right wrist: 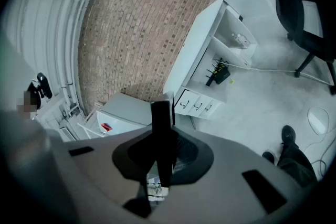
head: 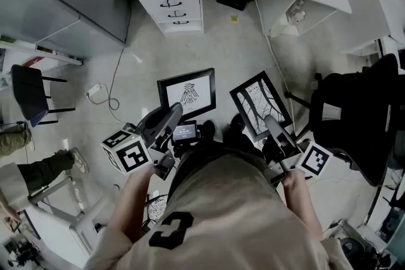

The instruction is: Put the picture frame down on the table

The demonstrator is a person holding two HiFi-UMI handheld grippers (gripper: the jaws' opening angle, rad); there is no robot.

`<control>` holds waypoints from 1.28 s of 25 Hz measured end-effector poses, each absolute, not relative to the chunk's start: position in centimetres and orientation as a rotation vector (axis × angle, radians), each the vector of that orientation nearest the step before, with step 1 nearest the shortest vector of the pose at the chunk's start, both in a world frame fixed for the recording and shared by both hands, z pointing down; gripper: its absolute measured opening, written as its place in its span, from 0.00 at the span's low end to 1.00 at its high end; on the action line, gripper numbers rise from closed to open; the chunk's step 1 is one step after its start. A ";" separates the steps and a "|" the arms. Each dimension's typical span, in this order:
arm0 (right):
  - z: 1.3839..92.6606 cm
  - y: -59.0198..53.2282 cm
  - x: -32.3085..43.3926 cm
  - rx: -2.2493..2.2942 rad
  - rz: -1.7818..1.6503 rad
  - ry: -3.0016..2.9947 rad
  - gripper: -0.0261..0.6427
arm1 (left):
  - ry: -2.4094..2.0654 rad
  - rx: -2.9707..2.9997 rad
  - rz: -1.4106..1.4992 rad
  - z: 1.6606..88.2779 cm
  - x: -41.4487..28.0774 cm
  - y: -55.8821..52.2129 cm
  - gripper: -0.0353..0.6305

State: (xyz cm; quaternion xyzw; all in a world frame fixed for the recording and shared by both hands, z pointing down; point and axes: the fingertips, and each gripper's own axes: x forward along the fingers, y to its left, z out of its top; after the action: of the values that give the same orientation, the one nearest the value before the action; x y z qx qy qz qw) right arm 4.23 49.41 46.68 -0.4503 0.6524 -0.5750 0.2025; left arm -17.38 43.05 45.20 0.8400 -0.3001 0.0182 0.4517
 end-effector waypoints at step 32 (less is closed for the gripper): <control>46.0 48.1 5.9 -1.179 -1.596 1.810 0.08 | -0.780 2.099 0.040 44.2 -15.4 41.6 0.09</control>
State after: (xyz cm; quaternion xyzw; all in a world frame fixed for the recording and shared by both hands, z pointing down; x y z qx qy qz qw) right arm 5.93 48.15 46.04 -0.4277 0.6563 -0.5790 0.2259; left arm -15.40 41.58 44.16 0.8435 -0.3133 0.0160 0.4360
